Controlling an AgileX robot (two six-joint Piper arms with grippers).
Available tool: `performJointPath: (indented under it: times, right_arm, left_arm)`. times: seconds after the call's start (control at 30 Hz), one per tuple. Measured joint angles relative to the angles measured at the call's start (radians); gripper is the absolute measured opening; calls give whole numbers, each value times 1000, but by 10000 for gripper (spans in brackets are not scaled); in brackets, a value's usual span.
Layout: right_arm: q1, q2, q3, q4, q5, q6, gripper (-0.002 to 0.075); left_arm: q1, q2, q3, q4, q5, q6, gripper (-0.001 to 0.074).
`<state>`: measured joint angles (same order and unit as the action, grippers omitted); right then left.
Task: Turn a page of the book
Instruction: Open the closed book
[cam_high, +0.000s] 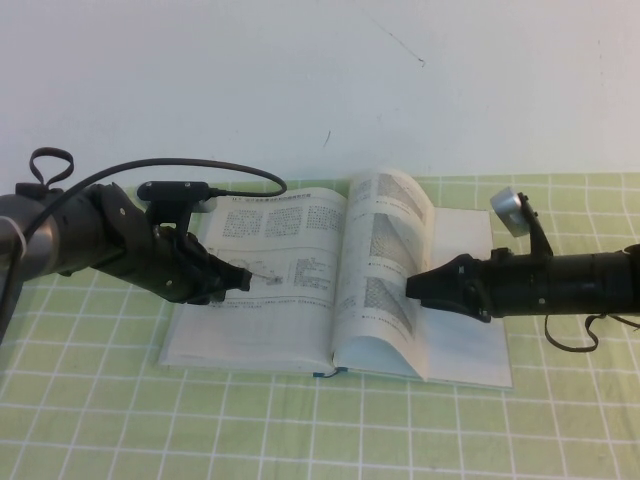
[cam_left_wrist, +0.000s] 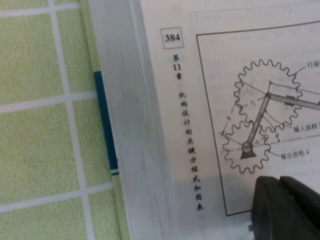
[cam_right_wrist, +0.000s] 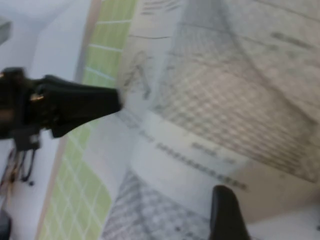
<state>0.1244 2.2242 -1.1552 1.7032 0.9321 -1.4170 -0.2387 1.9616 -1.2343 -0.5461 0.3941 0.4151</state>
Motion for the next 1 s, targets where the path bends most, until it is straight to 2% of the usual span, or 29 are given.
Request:
performJointPath:
  times: [0.23, 0.37, 0.5, 0.67, 0.77, 0.93, 1.0]
  right_arm:
    - [0, 1, -29, 0, 151, -80, 387]
    - [0, 1, -68, 0, 169, -91, 387]
    - [-2, 3, -86, 0, 144, -35, 388]
    - [-51, 5, -157, -32, 172, 53, 388]
    - [-81, 5, -230, -188, 171, 179, 388]
    - [-93, 5, -325, -564, 137, 421, 388]
    - [-93, 5, -337, -640, 137, 460, 388]
  left_arm:
    - [-2, 2, 0, -45, 4, 45, -4]
    - [-26, 6, -2, -98, 4, 132, -4]
    - [-64, 7, -5, -122, 4, 177, -4]
    - [-69, 7, -5, -127, 0, 192, -4]
    - [-69, 7, -5, -123, 0, 193, -4]
    - [-69, 7, -5, -110, -4, 194, -4]
    - [-69, 7, -5, -109, -8, 195, -4]
